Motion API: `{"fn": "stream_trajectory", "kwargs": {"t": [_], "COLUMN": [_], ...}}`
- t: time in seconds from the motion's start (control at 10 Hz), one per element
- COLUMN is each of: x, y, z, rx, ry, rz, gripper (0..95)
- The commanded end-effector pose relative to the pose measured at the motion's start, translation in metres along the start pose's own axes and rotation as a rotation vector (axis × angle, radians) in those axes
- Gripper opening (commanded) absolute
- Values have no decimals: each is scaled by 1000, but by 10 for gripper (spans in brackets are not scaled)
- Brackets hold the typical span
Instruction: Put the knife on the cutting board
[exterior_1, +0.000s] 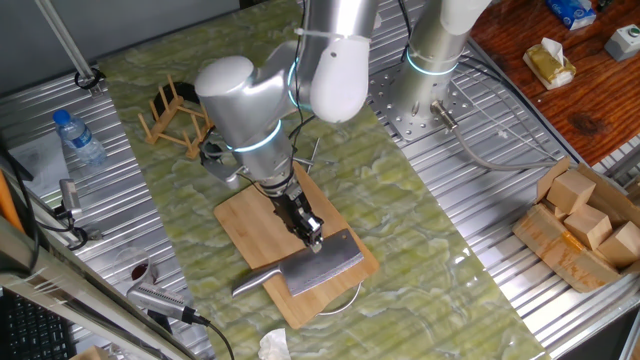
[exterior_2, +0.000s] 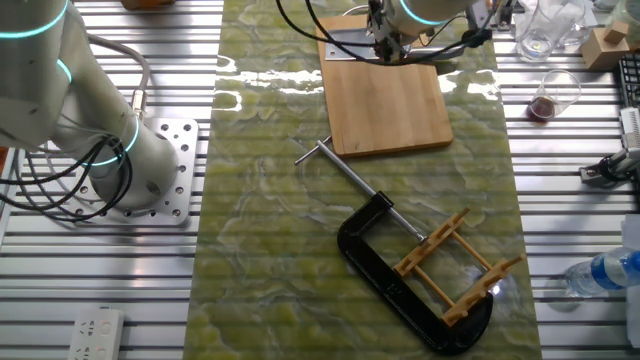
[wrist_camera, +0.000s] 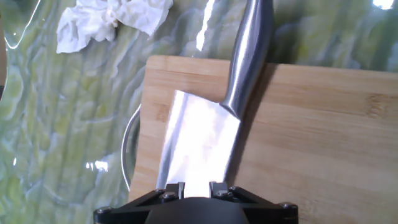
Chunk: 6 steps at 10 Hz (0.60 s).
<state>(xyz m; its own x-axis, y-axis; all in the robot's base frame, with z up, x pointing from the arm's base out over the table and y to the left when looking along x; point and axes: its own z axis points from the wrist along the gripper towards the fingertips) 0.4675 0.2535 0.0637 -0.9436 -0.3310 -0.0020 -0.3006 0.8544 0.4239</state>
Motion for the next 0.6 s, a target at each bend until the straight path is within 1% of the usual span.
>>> {"fn": "stream_trajectory", "kwargs": {"t": [0.1, 0.2, 0.3, 0.4, 0.5, 0.6], "x": [5, 8, 9, 11, 13, 15], "y": [-12, -20, -22, -34, -48, -54], "z": [-15, -28, -33, -52, -73, -83], "rx": [140, 170, 191, 296, 309, 311], "ry": [52, 54, 61, 99, 102, 106], "rz": [-41, -43, -46, -71, -68, -58], "gripper": [0, 0, 0, 0, 0, 0]}}
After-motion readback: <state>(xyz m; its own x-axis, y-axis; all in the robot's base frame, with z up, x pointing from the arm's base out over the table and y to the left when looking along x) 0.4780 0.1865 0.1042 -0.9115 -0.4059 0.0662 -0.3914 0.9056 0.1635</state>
